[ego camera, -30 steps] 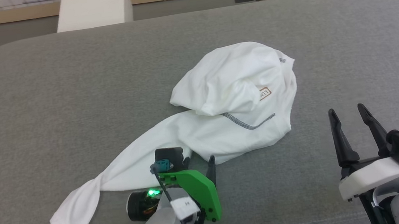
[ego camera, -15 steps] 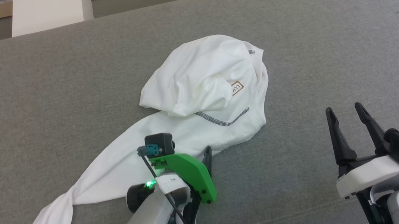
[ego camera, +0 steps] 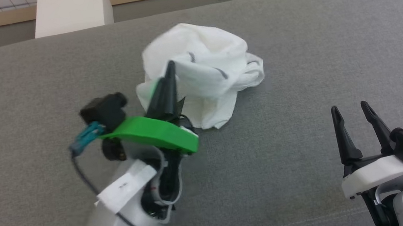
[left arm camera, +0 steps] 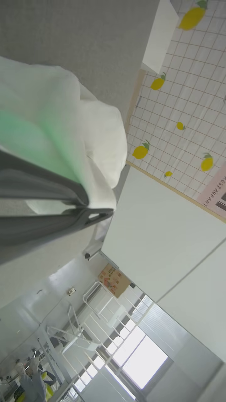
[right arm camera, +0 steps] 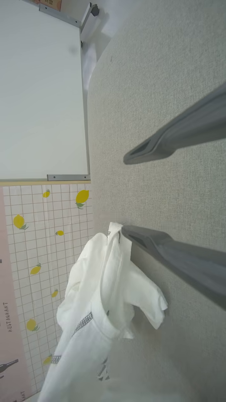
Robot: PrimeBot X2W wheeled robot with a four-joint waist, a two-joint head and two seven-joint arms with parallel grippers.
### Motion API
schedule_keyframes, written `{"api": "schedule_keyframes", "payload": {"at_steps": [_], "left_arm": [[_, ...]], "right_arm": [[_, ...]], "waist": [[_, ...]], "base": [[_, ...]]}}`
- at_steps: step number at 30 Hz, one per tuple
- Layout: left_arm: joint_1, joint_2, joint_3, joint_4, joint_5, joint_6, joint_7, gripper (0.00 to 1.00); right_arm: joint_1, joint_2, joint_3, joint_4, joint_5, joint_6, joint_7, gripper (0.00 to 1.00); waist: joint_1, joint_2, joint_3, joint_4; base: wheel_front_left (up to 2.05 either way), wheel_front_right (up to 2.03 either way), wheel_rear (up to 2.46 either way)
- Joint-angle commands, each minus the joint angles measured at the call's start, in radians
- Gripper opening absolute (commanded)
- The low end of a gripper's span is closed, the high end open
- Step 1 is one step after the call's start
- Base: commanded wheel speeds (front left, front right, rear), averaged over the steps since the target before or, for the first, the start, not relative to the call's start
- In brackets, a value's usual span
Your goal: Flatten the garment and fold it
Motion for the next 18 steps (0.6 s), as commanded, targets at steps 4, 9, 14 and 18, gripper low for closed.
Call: {"api": "schedule_keyframes", "payload": {"at_steps": [4,9,14,18], "left_arm": [[0.115,0.115,0.066,-0.132,0.017,0.105,0.018,0.0],[0.302,0.236,0.117,-0.166,0.046,0.271,0.1,0.0],[0.407,0.261,0.122,-0.098,0.014,0.338,0.175,1.0],[0.406,0.25,0.108,-0.037,0.034,0.343,0.15,1.0]], "right_arm": [[0.014,0.001,-0.001,-0.013,-0.01,-0.002,0.008,1.0],[0.027,0.001,-0.008,-0.026,-0.021,-0.002,0.017,1.0],[0.026,0.001,-0.009,-0.038,-0.038,-0.002,0.049,1.0],[-0.003,0.001,0.009,-0.042,-0.05,-0.002,0.11,1.0]], "waist": [[0.0,0.0,-0.026,0.024],[0.0,0.0,-0.027,0.044],[0.0,0.0,-0.025,0.072],[0.0,0.0,-0.017,0.102]], "base": [[0.0,0.0,0.0],[0.0,0.0,0.0],[0.0,0.0,0.0],[0.0,0.0,0.0]]}}
